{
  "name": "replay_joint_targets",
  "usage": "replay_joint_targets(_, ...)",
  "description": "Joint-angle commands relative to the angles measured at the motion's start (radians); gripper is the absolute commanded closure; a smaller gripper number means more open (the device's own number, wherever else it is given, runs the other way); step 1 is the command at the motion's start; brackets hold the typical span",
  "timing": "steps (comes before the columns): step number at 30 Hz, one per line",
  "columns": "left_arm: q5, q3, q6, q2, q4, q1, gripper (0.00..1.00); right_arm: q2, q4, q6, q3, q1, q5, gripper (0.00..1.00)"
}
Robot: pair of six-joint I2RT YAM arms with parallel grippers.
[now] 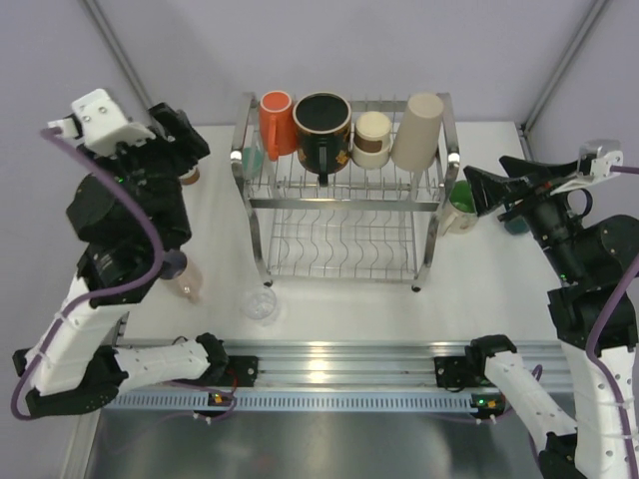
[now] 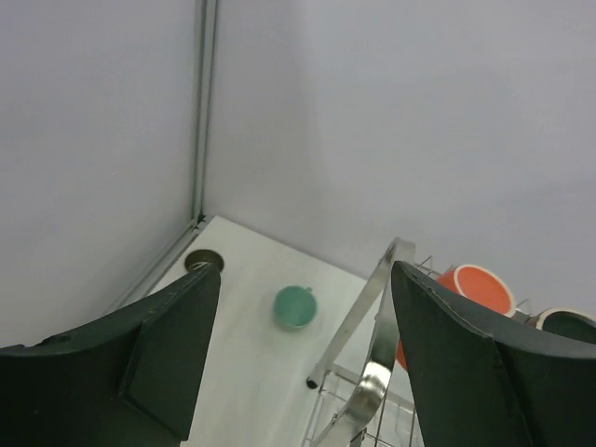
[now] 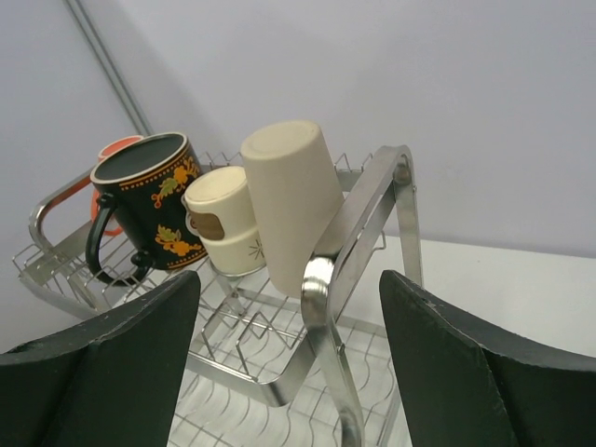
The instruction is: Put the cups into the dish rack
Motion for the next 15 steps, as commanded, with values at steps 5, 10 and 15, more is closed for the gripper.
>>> replay_joint_targets(5, -0.141, 0.086, 0.033, 0.157, -0.073, 0.035, 0.21, -0.007, -0.016, -0.038, 0.02, 0.015, -0.01, 0.21)
replay_joint_targets(10, 0.189, 0.317, -0.326, 0.28, -0.52, 0.262, 0.21, -0.004, -0.031, -0.049, 0.023, 0.015, -0.011, 0.21)
replay_joint_targets(15, 0.558, 0.258, -0.493, 0.29, -0.642, 0.659, 0.21, 0.007, -0.098, -0.05, 0.055, 0.015, -0.044, 0.22)
